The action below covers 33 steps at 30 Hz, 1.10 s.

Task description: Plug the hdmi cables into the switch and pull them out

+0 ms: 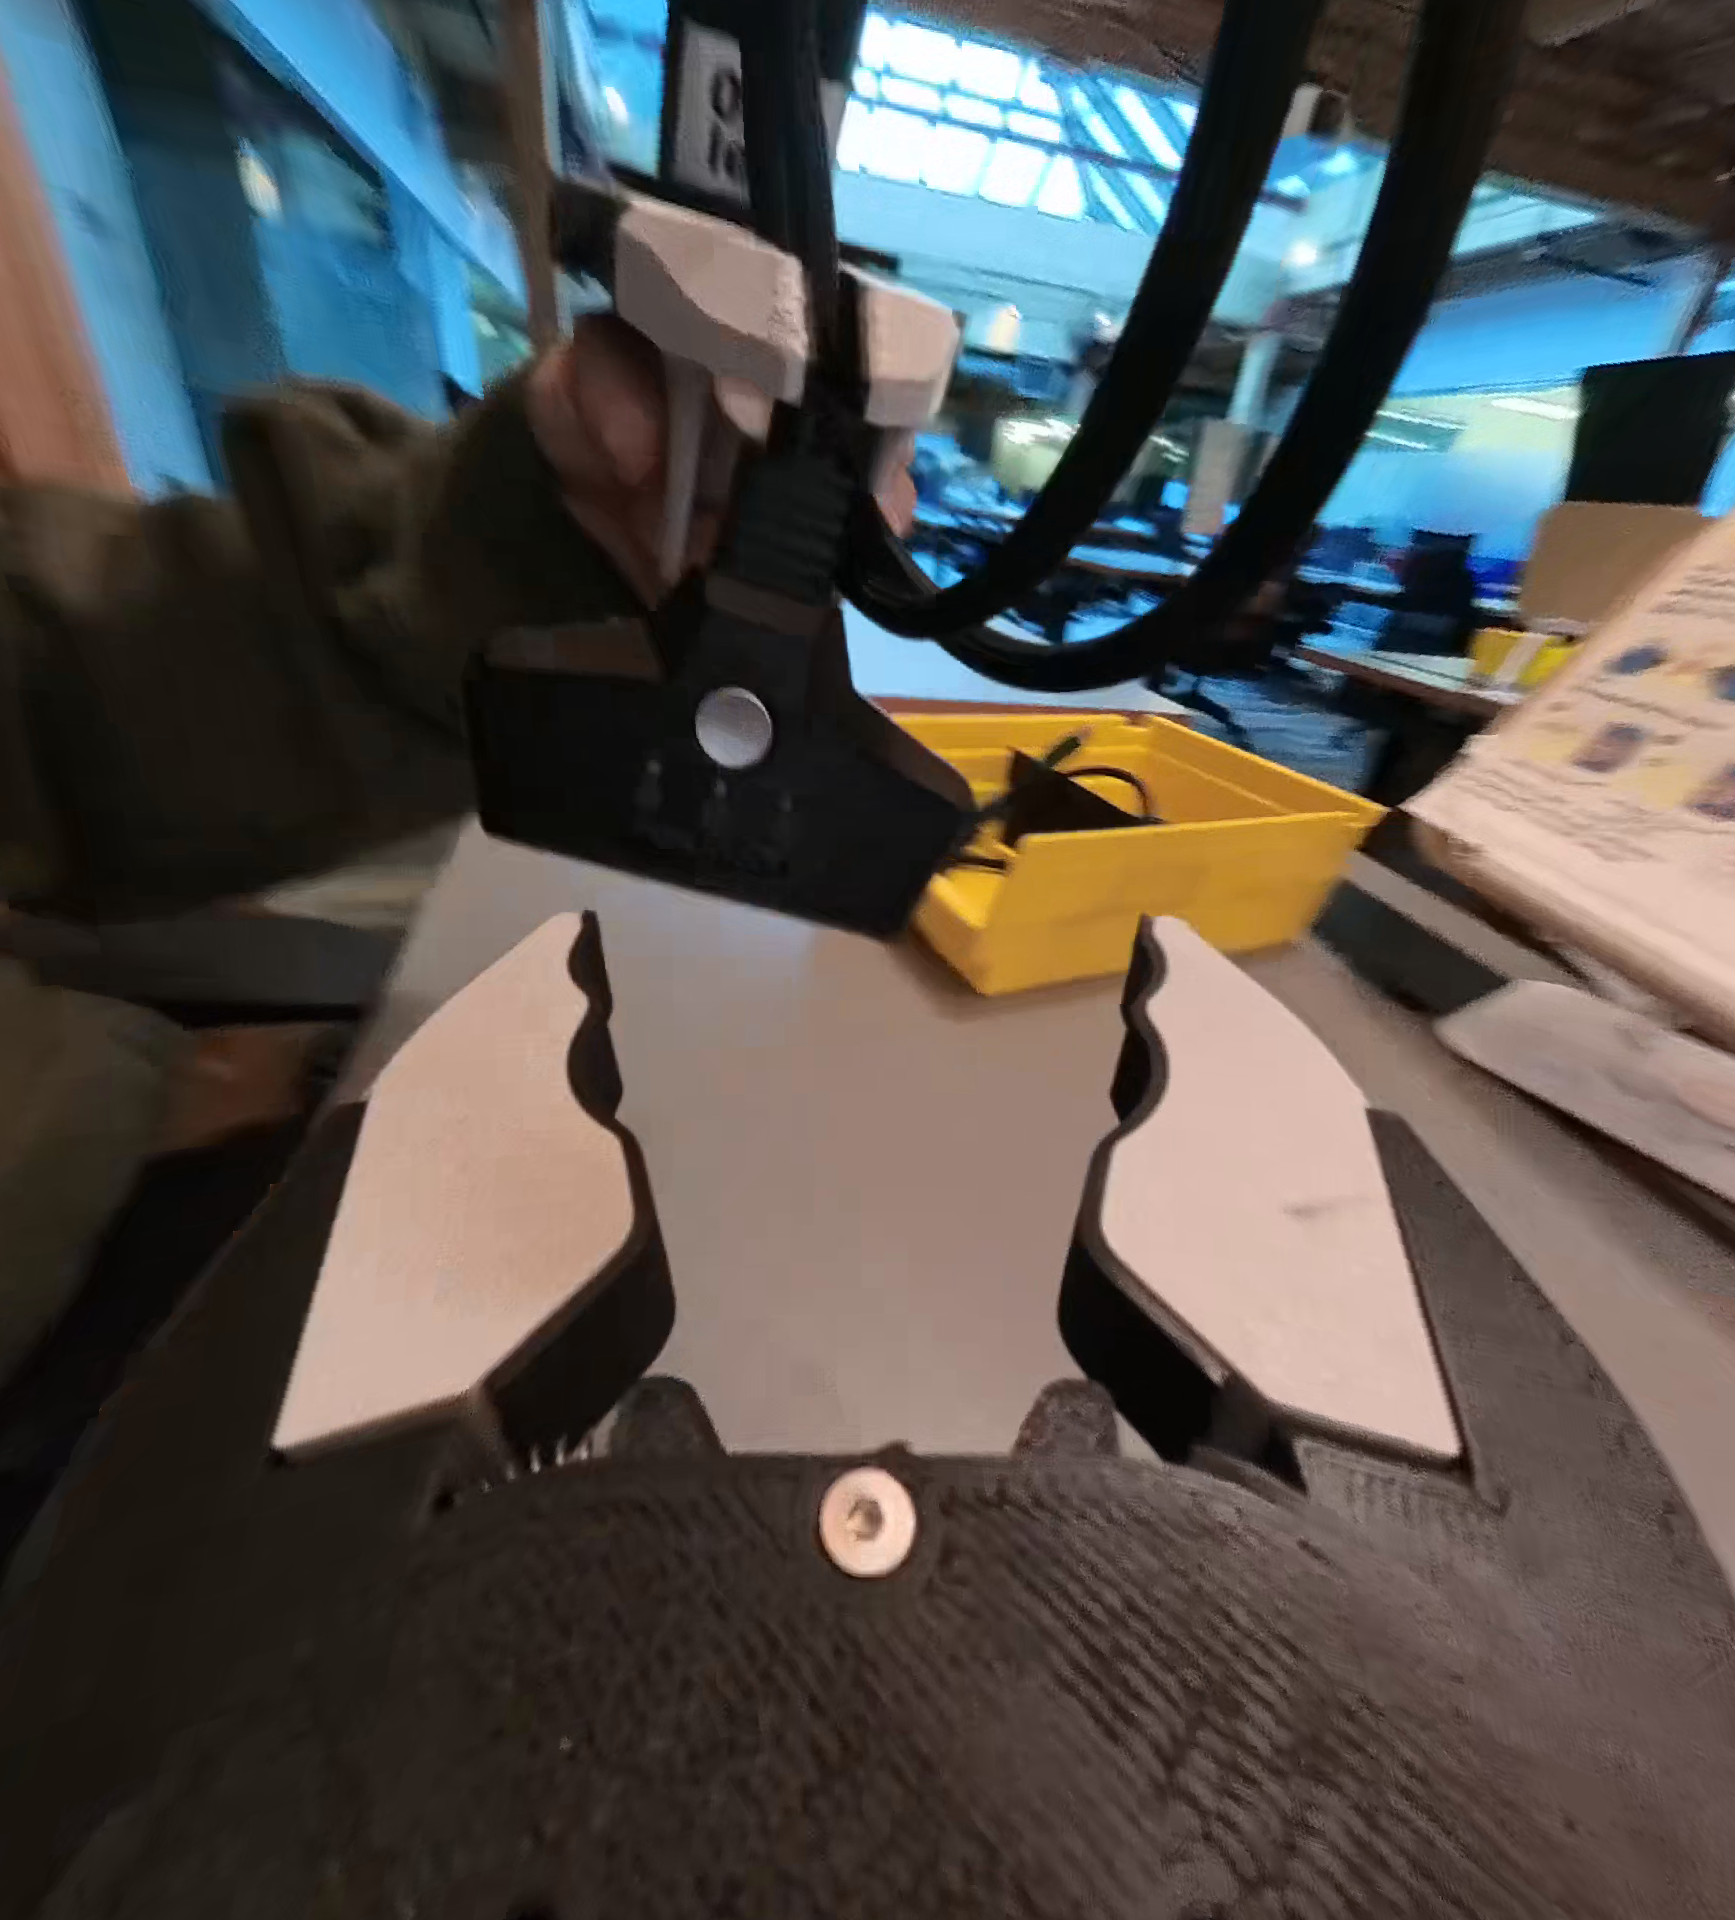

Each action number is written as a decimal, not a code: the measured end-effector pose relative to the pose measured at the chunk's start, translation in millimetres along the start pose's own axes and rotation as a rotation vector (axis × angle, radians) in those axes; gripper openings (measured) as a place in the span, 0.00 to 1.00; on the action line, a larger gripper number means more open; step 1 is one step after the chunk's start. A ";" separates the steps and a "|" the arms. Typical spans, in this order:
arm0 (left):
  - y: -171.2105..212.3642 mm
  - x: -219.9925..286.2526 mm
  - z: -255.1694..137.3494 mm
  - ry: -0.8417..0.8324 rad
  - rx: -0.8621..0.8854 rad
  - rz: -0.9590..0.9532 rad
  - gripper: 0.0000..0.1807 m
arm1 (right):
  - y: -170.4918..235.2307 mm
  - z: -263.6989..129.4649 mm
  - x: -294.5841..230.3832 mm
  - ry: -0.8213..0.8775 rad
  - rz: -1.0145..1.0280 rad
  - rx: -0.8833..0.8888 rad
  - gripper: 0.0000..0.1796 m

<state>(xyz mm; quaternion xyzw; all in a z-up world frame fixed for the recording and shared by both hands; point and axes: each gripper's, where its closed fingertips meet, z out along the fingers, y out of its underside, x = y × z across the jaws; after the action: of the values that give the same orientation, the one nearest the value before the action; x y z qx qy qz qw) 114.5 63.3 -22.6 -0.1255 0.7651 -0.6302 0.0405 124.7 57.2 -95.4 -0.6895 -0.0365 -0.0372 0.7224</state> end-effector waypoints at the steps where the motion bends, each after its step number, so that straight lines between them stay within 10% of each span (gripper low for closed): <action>1: -2.9 5.0 7.5 0.030 0.018 -0.007 0.04 | -3.2 0.8 -4.7 -0.038 0.057 0.041 0.53; 6: -19.5 34.4 27.0 0.301 0.084 -0.095 0.04 | -36.4 -14.1 -16.9 -0.191 0.256 0.287 0.45; 12: -14.3 33.7 38.3 0.408 0.066 -0.121 0.03 | -40.2 -18.1 -31.0 -0.320 0.312 0.325 0.16; 17: -2.1 19.9 33.6 0.408 0.061 -0.137 0.05 | -28.9 0.9 -38.6 -0.387 0.428 0.259 0.13; 28: 70.3 -74.7 -16.4 -0.041 -0.005 -0.531 0.24 | -29.1 32.5 -11.5 -0.355 0.998 0.503 0.00; 33: 134.7 -82.4 -27.6 -0.201 -0.139 -0.559 0.25 | -21.1 43.9 -13.0 -0.233 0.835 0.379 0.00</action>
<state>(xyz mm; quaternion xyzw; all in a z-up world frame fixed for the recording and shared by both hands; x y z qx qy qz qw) 168.9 133.1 -156.2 -0.3954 0.7344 -0.5475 -0.0678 109.5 100.1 -73.7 -0.5009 0.1569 0.3416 0.7796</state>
